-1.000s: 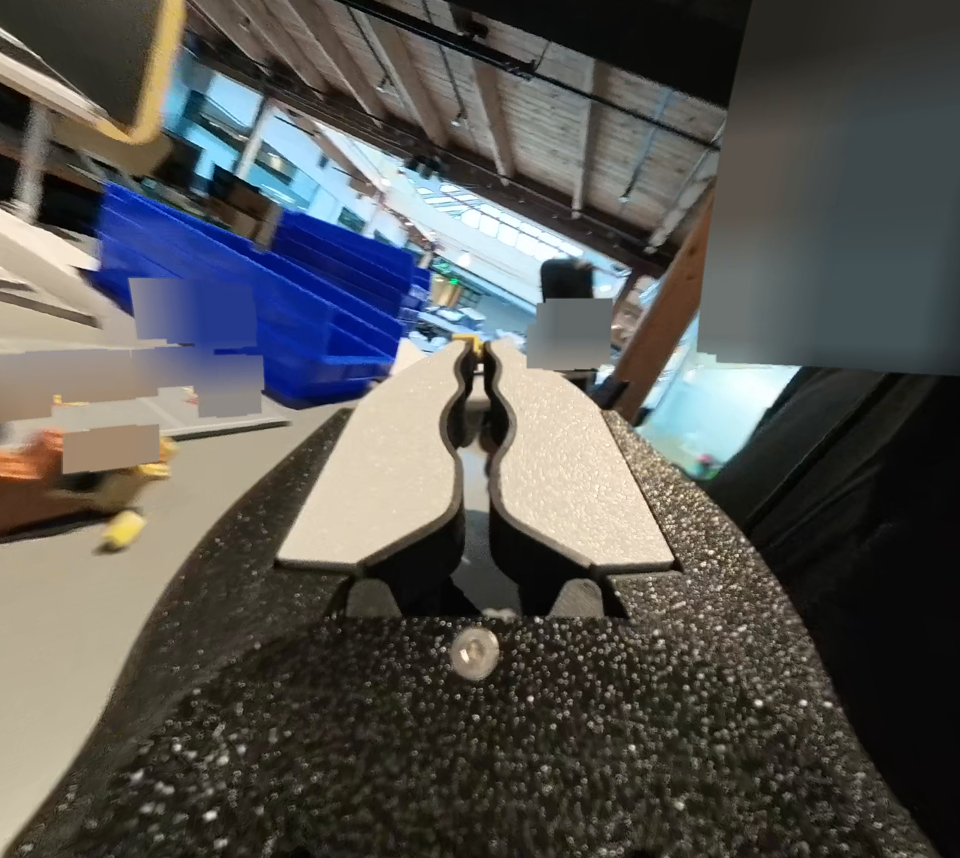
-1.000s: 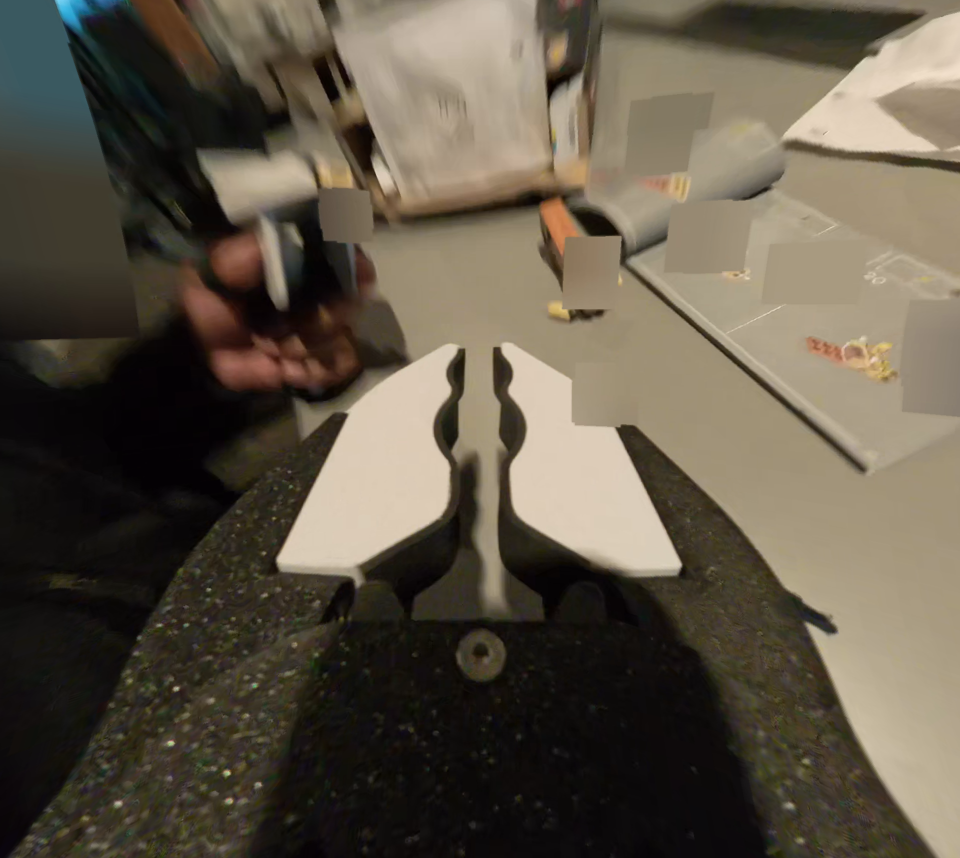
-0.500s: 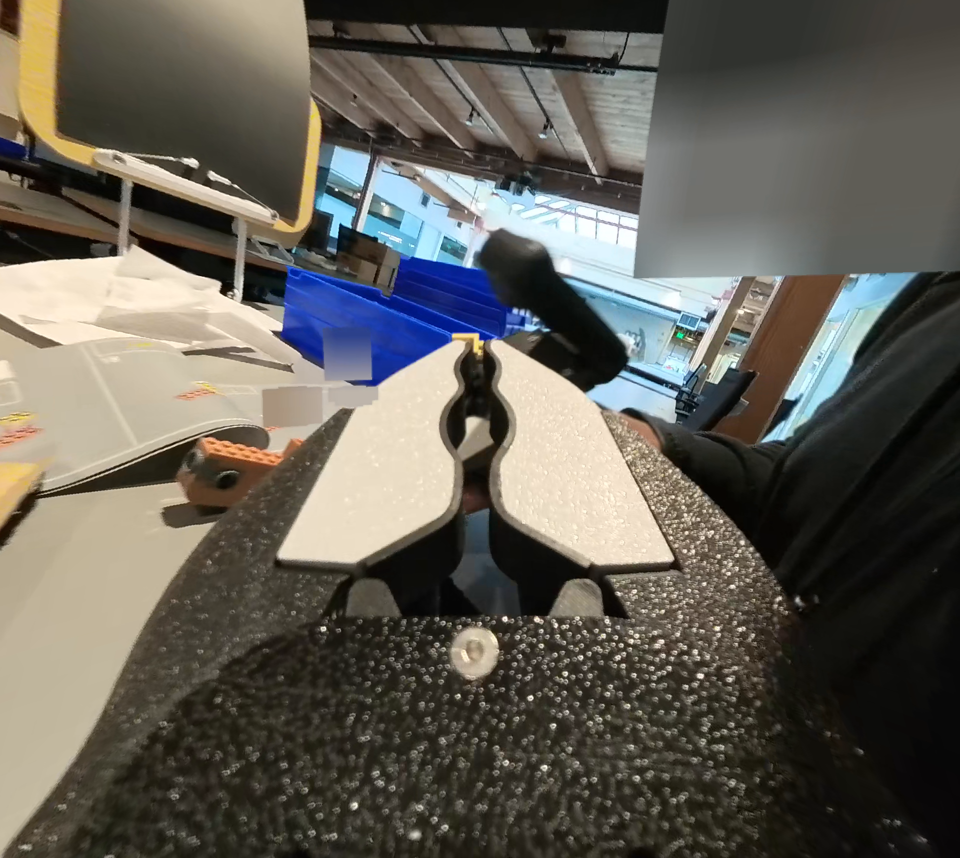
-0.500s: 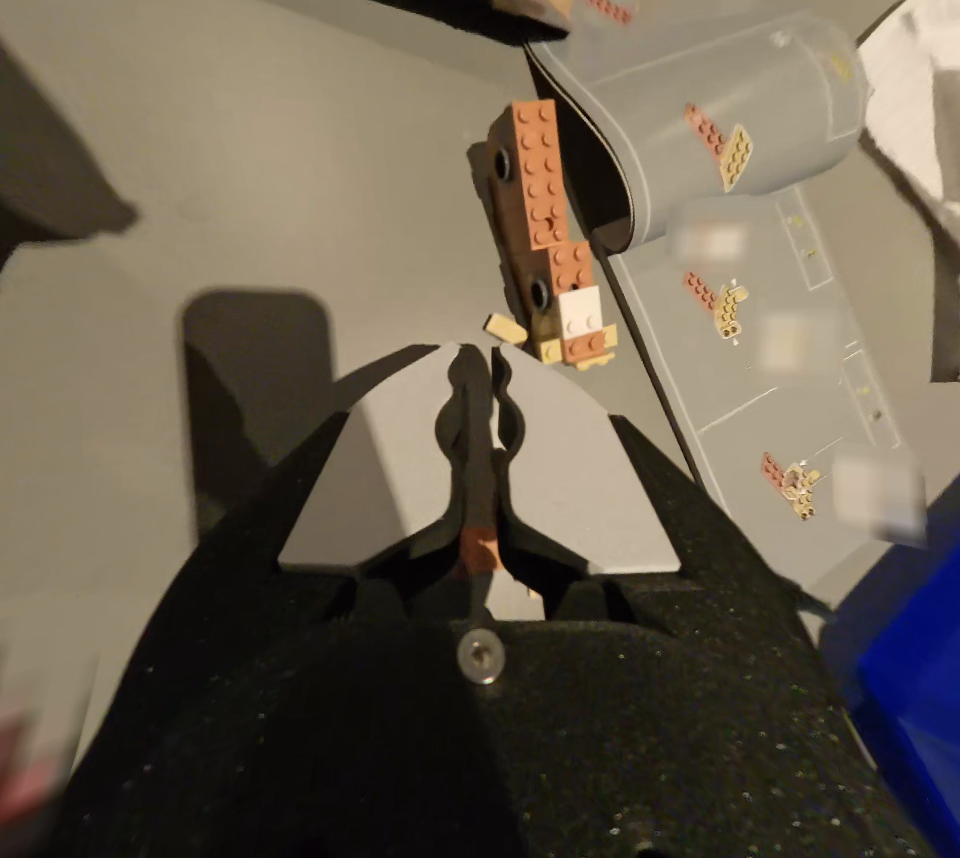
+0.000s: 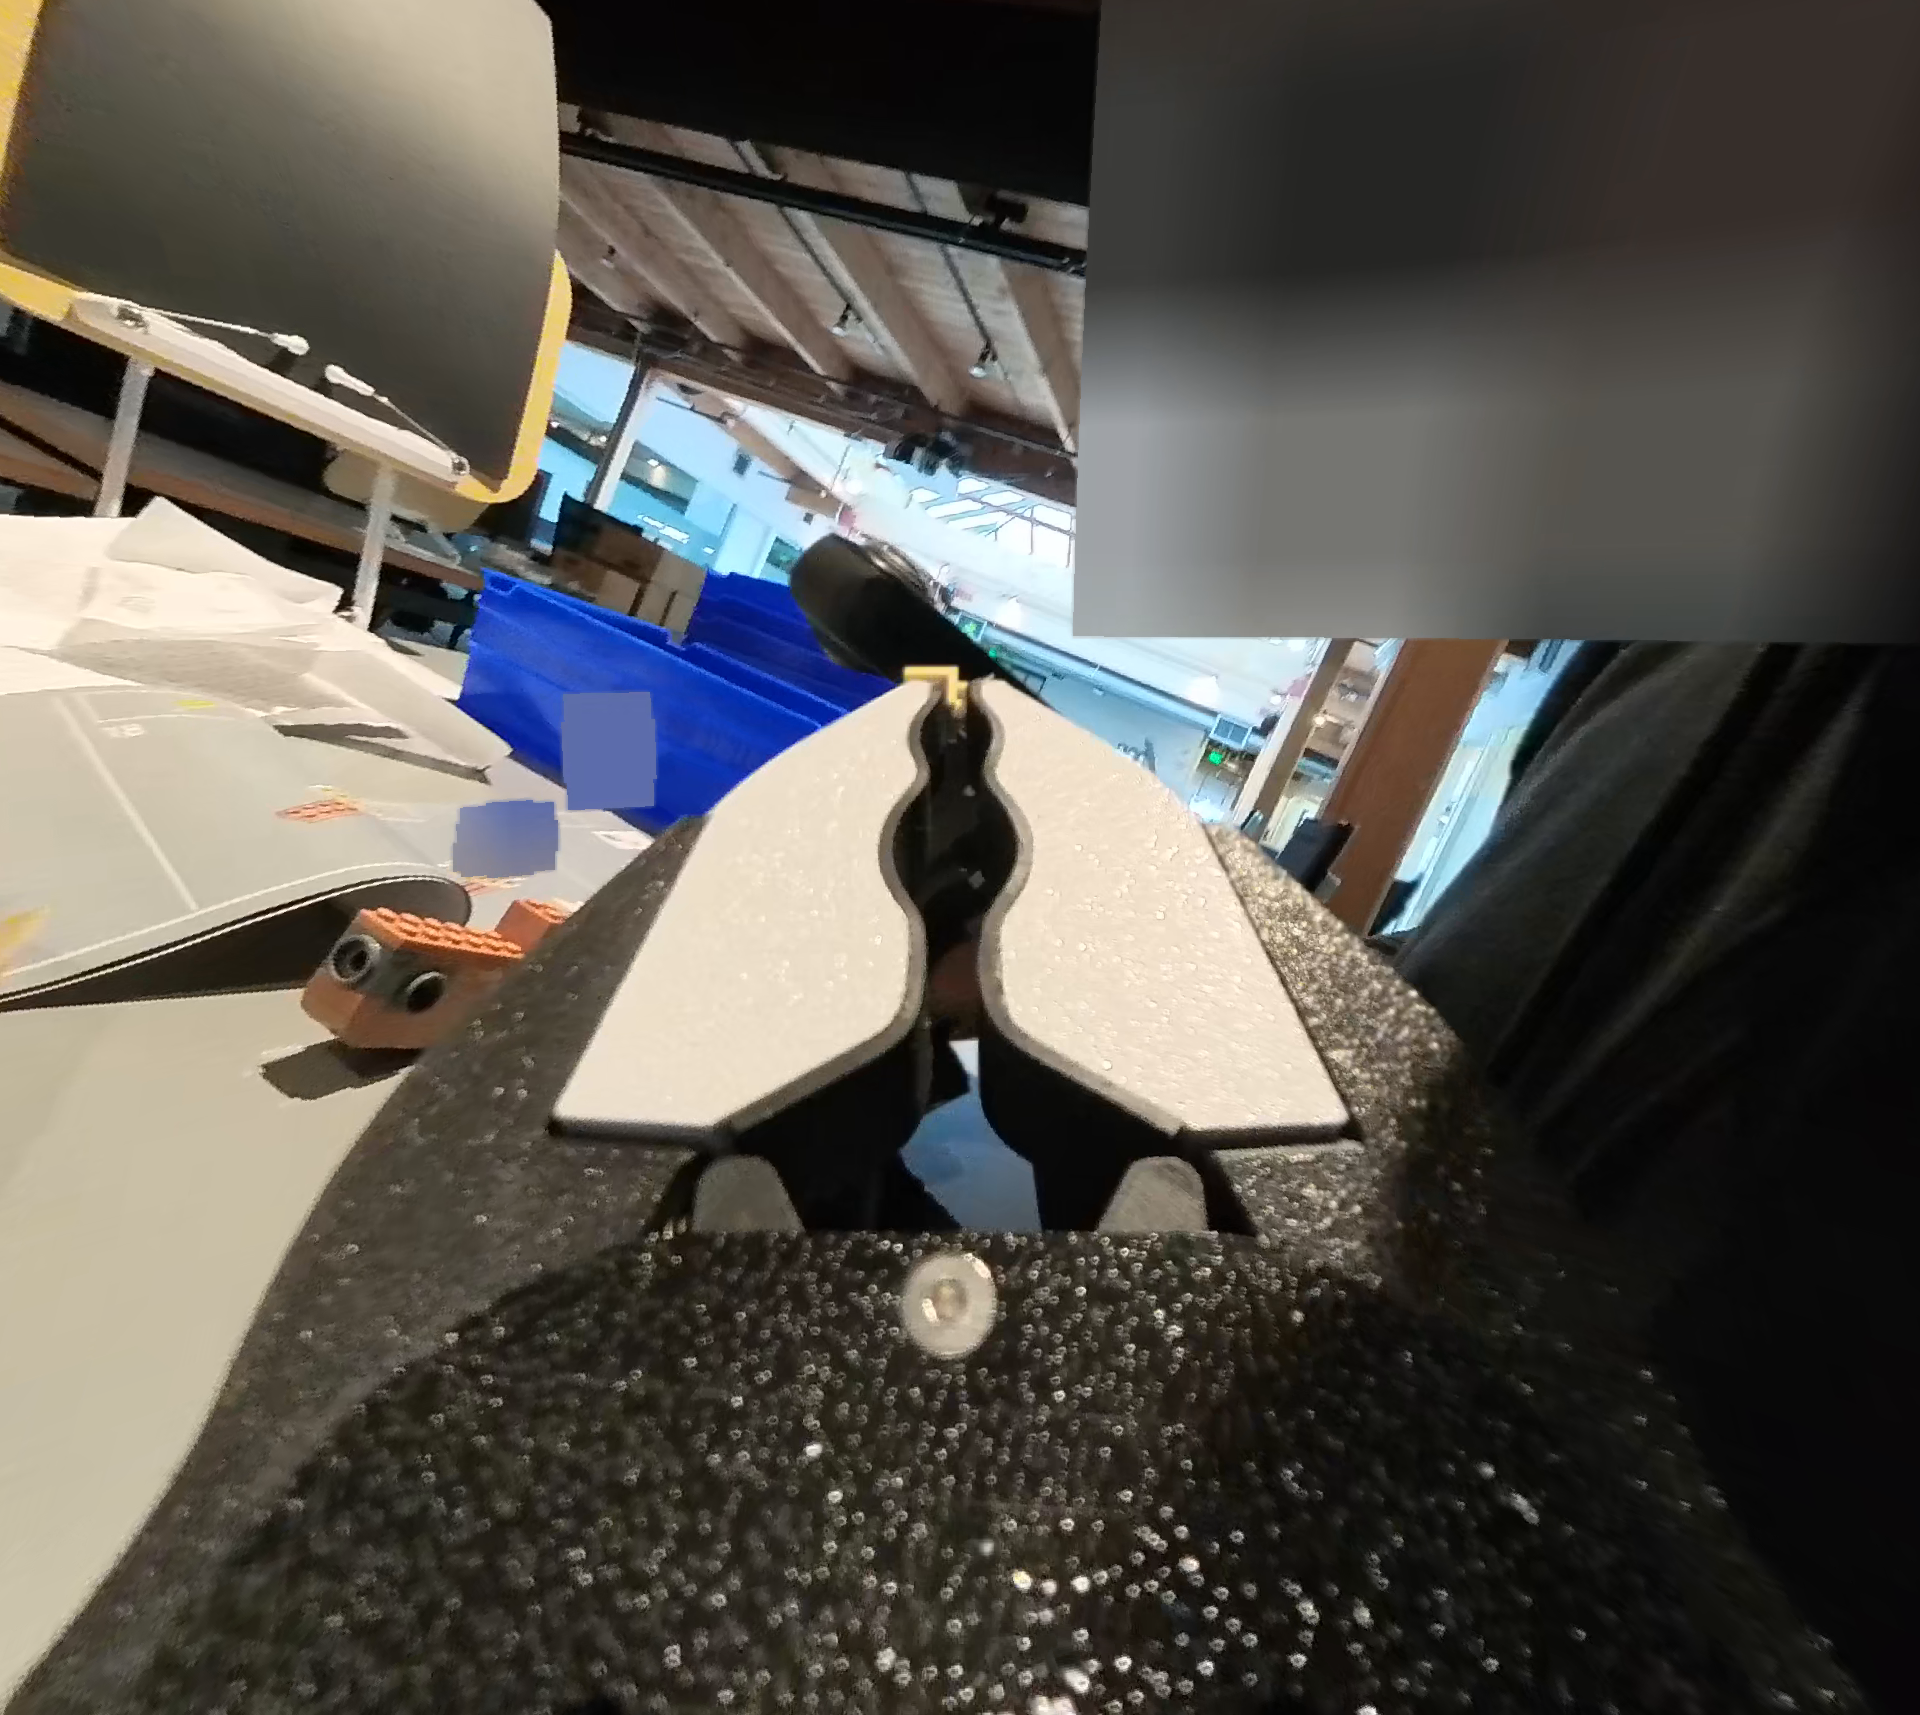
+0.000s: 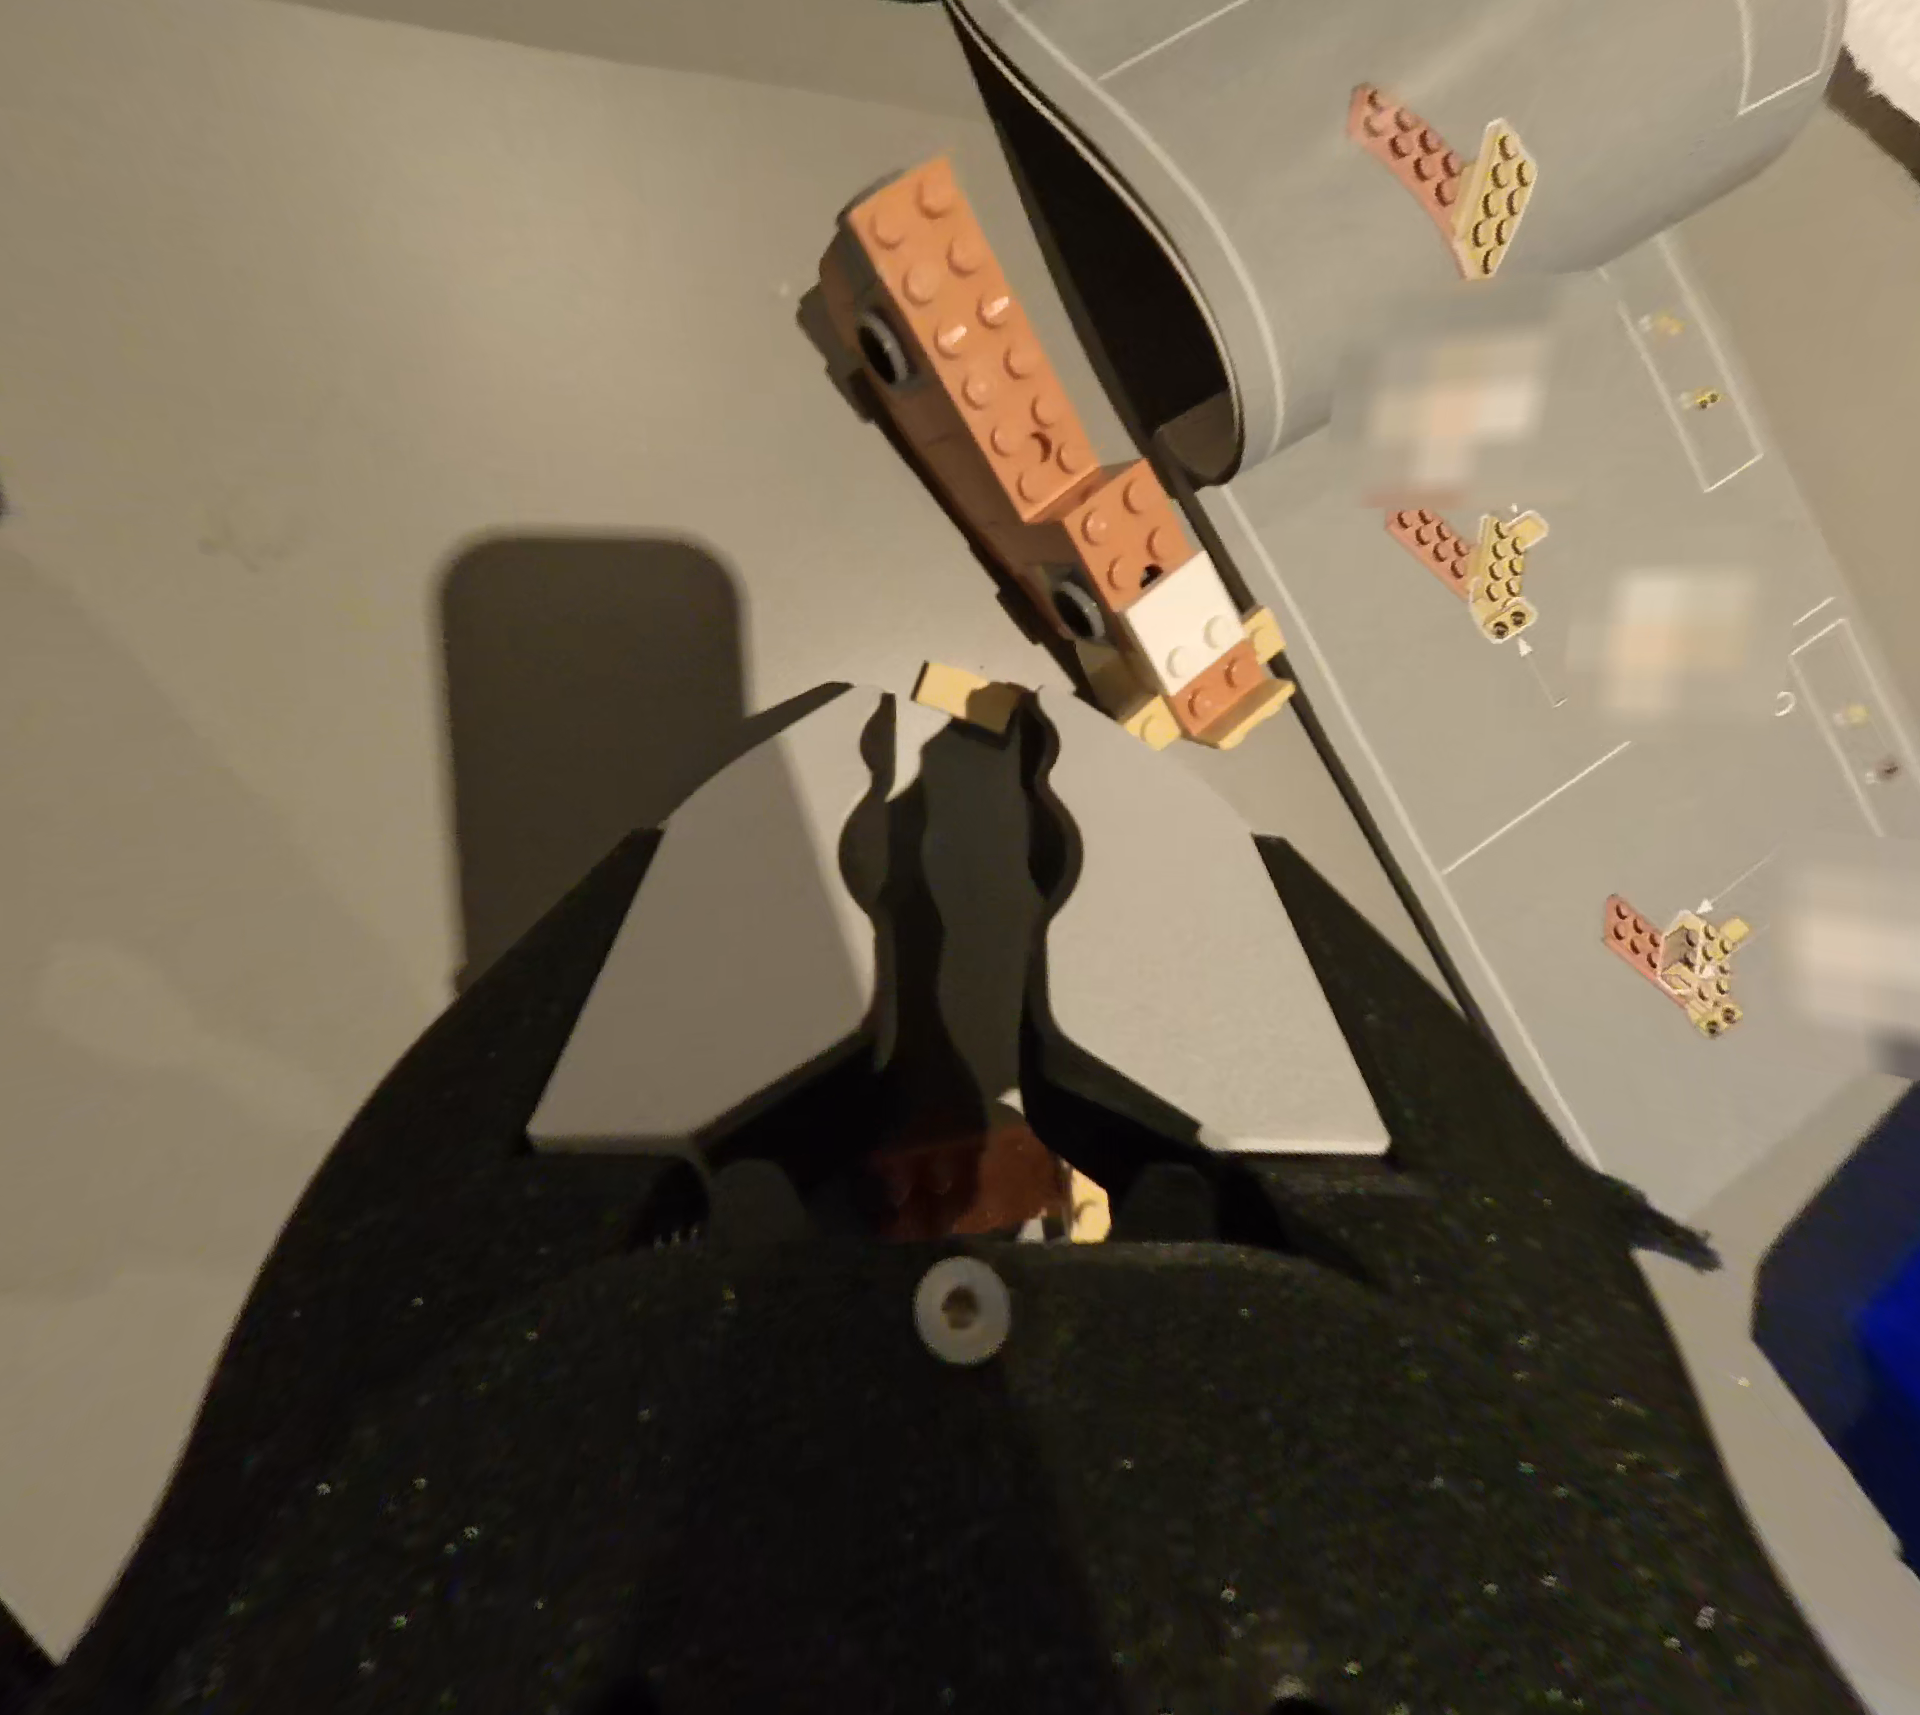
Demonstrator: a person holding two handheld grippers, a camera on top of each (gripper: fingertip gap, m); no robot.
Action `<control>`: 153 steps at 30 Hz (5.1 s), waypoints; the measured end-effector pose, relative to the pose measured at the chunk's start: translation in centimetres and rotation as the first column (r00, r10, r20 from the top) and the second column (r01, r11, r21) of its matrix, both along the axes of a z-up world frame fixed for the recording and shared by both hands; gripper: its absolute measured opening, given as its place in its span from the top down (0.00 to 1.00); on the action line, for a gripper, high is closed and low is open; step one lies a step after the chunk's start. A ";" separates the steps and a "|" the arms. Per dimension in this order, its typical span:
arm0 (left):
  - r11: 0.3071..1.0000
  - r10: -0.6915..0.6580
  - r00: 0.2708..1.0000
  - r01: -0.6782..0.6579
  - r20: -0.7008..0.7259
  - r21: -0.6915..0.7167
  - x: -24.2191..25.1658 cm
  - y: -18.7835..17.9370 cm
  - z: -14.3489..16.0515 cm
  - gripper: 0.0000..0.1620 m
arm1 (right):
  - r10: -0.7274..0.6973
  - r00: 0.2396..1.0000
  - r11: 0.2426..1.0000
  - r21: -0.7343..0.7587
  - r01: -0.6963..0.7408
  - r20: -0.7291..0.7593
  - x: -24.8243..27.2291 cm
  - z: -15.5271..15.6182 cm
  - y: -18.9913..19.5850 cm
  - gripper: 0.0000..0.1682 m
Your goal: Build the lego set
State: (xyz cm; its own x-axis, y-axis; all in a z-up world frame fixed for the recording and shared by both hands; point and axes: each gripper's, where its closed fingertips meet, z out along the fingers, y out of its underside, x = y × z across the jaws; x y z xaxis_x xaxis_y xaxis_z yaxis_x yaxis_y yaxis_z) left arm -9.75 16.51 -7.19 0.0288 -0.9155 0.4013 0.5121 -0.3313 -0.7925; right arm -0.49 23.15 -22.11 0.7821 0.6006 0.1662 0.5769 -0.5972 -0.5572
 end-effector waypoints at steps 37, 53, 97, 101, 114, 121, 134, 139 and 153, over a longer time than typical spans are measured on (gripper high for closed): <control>0.692 0.522 0.786 -0.162 -0.333 0.703 7.3 -1.7 -1.8 0.98 | -0.174 -0.218 0.967 -0.126 -0.220 -0.960 -1.9 14.2 -7.4 0.90; 0.605 0.527 0.820 -0.180 -0.221 0.775 8.9 -4.0 0.0 0.98 | -0.139 -0.329 0.958 -0.042 -0.285 -0.934 -1.7 15.4 -9.2 0.90; 0.434 0.473 0.881 -0.232 -0.001 0.871 8.0 -7.2 1.4 0.98 | -0.034 -0.247 0.952 0.043 -0.302 -0.969 -2.2 16.8 -12.7 0.90; 0.448 0.461 0.887 -0.213 -0.020 0.868 8.3 -7.3 1.3 0.98 | 0.000 -0.205 0.959 0.059 -0.279 -0.979 -2.0 16.7 -12.8 0.90; 0.489 0.483 0.874 -0.223 -0.049 0.843 9.4 -7.0 1.0 0.98 | -0.008 -0.258 0.980 0.043 -0.193 -0.966 -0.9 16.4 -12.5 0.91; 0.536 0.449 0.888 -0.176 -0.102 0.826 9.6 -6.8 0.8 0.99 | 0.034 -0.178 0.989 0.059 -0.138 -0.983 -0.8 16.1 -12.4 0.91; 0.555 0.510 0.849 -0.204 -0.136 0.806 10.3 -6.2 0.3 0.99 | -0.017 -0.208 0.997 -0.002 -0.075 -0.978 -0.2 15.5 -11.9 0.91; 0.525 0.520 0.840 -0.170 -0.156 0.834 11.1 -6.8 0.1 0.98 | -0.042 -0.133 0.997 -0.034 -0.064 -0.990 -0.9 14.3 -11.7 1.00; 0.765 0.543 0.758 -0.270 -0.362 0.584 10.1 0.2 -2.8 0.99 | -0.191 0.025 0.969 -0.185 0.163 -0.981 2.4 8.9 -8.3 1.00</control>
